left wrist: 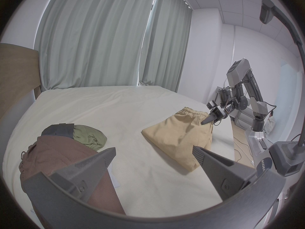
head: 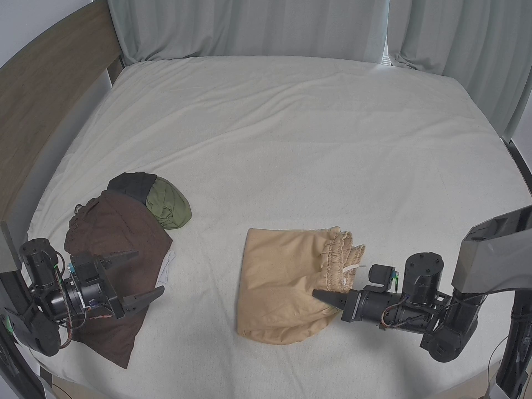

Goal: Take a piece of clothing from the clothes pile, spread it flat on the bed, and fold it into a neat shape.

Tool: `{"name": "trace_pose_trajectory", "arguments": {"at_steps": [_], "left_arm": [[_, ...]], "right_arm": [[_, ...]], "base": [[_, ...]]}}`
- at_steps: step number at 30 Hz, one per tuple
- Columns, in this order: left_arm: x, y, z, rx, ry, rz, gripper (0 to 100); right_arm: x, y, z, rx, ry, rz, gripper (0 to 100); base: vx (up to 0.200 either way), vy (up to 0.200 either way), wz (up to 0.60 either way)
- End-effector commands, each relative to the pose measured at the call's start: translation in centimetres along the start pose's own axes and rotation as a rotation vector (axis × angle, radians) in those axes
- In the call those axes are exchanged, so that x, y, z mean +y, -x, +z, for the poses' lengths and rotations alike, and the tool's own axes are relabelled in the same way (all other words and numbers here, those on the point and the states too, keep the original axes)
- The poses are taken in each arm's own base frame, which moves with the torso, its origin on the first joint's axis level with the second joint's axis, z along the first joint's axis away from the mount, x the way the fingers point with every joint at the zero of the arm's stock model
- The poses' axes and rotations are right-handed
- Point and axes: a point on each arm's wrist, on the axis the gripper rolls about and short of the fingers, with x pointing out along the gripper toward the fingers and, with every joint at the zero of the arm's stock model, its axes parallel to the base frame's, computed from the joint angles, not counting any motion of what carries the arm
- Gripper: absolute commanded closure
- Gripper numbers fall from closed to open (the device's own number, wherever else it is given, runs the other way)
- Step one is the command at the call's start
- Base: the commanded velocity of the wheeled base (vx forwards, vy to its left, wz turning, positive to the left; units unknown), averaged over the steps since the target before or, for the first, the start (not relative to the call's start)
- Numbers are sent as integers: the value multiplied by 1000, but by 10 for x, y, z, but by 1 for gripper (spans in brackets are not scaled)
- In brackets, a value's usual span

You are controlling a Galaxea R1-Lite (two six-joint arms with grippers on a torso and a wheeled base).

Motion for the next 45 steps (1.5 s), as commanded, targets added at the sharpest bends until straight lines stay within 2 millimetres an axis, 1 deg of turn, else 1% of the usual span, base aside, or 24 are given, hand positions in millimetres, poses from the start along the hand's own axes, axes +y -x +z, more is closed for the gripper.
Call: {"name": "trace_pose_trajectory", "arguments": {"at_steps": [1, 9, 20, 30, 40, 45], "left_arm": [[-1, 0, 1, -1, -1, -1, 0], [-1, 1, 2, -4, -4, 3, 0], [-2, 3, 1, -1, -1, 1, 0], [-3, 2, 1, 4, -6, -2, 0], [-3, 3, 0, 5, -8, -2, 0], [-5, 3, -1, 10, -6, -5, 0]], "right_arm": [[13, 6, 10, -37, 25, 40, 100], [22, 11, 17, -43, 46, 95, 100], [24, 13, 21, -58, 57, 104, 100], [28, 10, 26, -73, 79, 131, 100], [44, 15, 47, -103, 121, 255, 100], [49, 11, 57, -133, 141, 289, 100]], "base": [[0, 0, 0], [0, 0, 0], [0, 0, 0], [0, 0, 0], [0, 0, 0], [0, 0, 0]]}}
